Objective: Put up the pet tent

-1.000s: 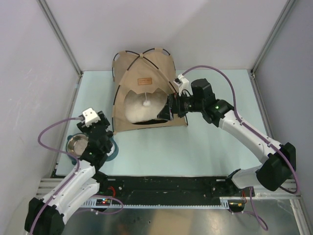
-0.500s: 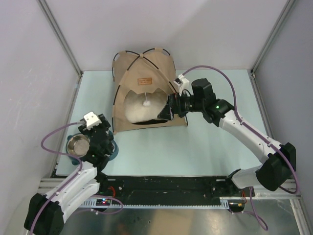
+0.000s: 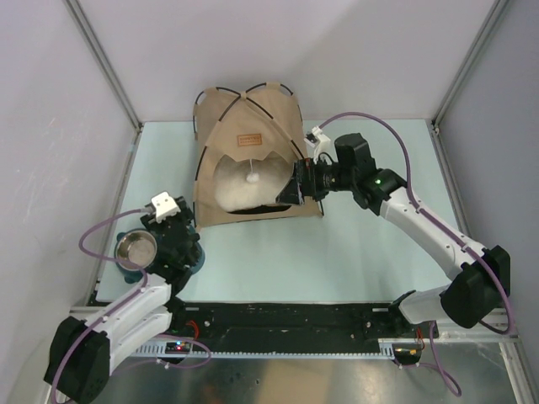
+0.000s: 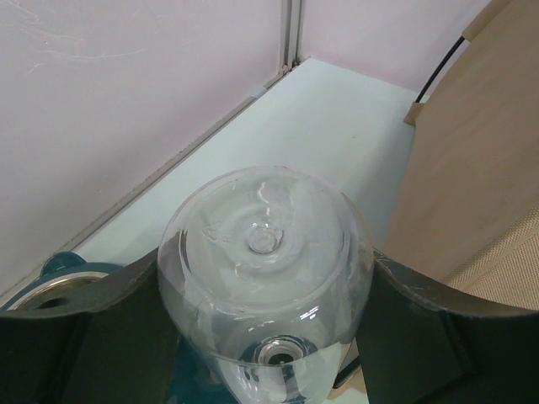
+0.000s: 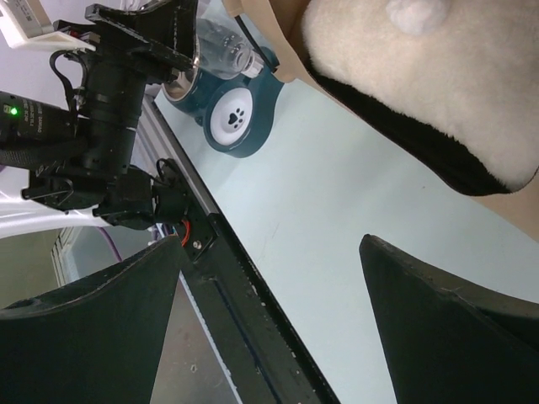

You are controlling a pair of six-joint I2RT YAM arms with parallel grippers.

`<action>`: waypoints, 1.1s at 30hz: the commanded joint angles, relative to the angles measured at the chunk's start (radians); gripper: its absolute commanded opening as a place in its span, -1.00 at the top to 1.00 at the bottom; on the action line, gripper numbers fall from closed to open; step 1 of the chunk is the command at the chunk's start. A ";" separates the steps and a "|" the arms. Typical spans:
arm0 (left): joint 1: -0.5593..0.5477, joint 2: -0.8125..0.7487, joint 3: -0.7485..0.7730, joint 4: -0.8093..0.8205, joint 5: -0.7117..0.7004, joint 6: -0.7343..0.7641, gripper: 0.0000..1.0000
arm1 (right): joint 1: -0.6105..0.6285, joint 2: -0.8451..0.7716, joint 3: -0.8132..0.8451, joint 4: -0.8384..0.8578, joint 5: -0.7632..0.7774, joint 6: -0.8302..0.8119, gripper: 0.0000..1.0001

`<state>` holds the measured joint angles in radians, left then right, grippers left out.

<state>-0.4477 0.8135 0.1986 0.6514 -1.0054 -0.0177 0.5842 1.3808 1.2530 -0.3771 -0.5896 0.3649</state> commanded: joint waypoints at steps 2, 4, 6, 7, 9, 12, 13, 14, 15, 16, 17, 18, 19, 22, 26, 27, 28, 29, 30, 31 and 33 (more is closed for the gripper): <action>-0.020 0.011 -0.012 0.070 -0.061 0.028 0.01 | -0.009 -0.011 -0.001 0.000 -0.026 -0.004 -0.84; -0.025 0.032 -0.009 0.070 -0.063 0.046 0.01 | -0.009 -0.007 -0.001 0.004 -0.030 -0.003 -0.84; -0.033 0.061 -0.007 0.072 -0.071 0.059 0.01 | -0.010 -0.003 0.000 0.007 -0.032 -0.002 -0.84; -0.039 0.079 -0.005 0.074 -0.075 0.065 0.01 | -0.009 -0.002 -0.001 0.006 -0.034 -0.002 -0.84; -0.049 0.105 -0.007 0.077 -0.088 0.071 0.00 | -0.009 0.001 -0.001 0.007 -0.033 -0.002 -0.84; -0.064 0.128 -0.018 0.084 -0.113 0.071 -0.06 | -0.010 0.002 -0.001 0.006 -0.031 -0.004 -0.84; -0.067 0.132 -0.025 0.085 -0.119 0.068 -0.06 | -0.010 0.003 -0.001 0.006 -0.031 -0.004 -0.84; -0.070 0.133 -0.029 0.086 -0.128 0.066 -0.06 | -0.010 0.003 -0.001 0.006 -0.030 -0.004 -0.84; -0.074 0.131 -0.033 0.086 -0.132 0.067 -0.06 | -0.010 0.003 -0.001 0.006 -0.030 -0.005 -0.84; -0.078 0.128 -0.037 0.086 -0.135 0.069 -0.06 | -0.010 0.003 -0.001 0.007 -0.029 -0.005 -0.84; -0.081 0.124 -0.040 0.086 -0.135 0.068 -0.06 | -0.010 0.003 -0.001 0.007 -0.029 -0.004 -0.84; -0.084 0.120 -0.043 0.085 -0.136 0.068 -0.06 | -0.010 0.002 -0.001 0.008 -0.030 -0.004 -0.84; -0.086 0.118 -0.045 0.085 -0.137 0.068 -0.07 | -0.011 0.003 0.000 0.009 -0.030 -0.004 -0.84; -0.089 0.108 -0.044 0.086 -0.152 0.071 -0.36 | -0.011 0.004 -0.001 0.012 -0.030 -0.001 -0.84; -0.089 0.079 -0.031 0.086 -0.161 0.091 -0.87 | -0.011 -0.001 0.000 0.016 -0.030 0.004 -0.84; -0.088 0.072 -0.024 0.086 -0.160 0.099 -0.93 | -0.011 -0.004 -0.001 0.018 -0.030 0.006 -0.84; -0.088 0.061 -0.018 0.086 -0.160 0.107 -0.96 | -0.011 -0.004 0.000 0.020 -0.032 0.008 -0.84; -0.089 0.052 -0.009 0.086 -0.160 0.114 -0.98 | -0.011 -0.008 -0.001 0.024 -0.035 0.012 -0.84; -0.089 0.037 -0.003 0.086 -0.158 0.127 -0.98 | -0.011 -0.010 0.000 0.028 -0.040 0.018 -0.84; -0.089 0.026 0.006 0.086 -0.158 0.139 -0.99 | -0.011 -0.013 -0.001 0.033 -0.045 0.023 -0.84; -0.089 -0.013 0.019 0.084 -0.157 0.161 -0.99 | -0.011 -0.019 0.000 0.046 -0.052 0.036 -0.84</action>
<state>-0.5301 0.8635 0.1772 0.7204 -1.1240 0.0914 0.5774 1.3823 1.2530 -0.3828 -0.6109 0.3729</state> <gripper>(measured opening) 0.993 0.921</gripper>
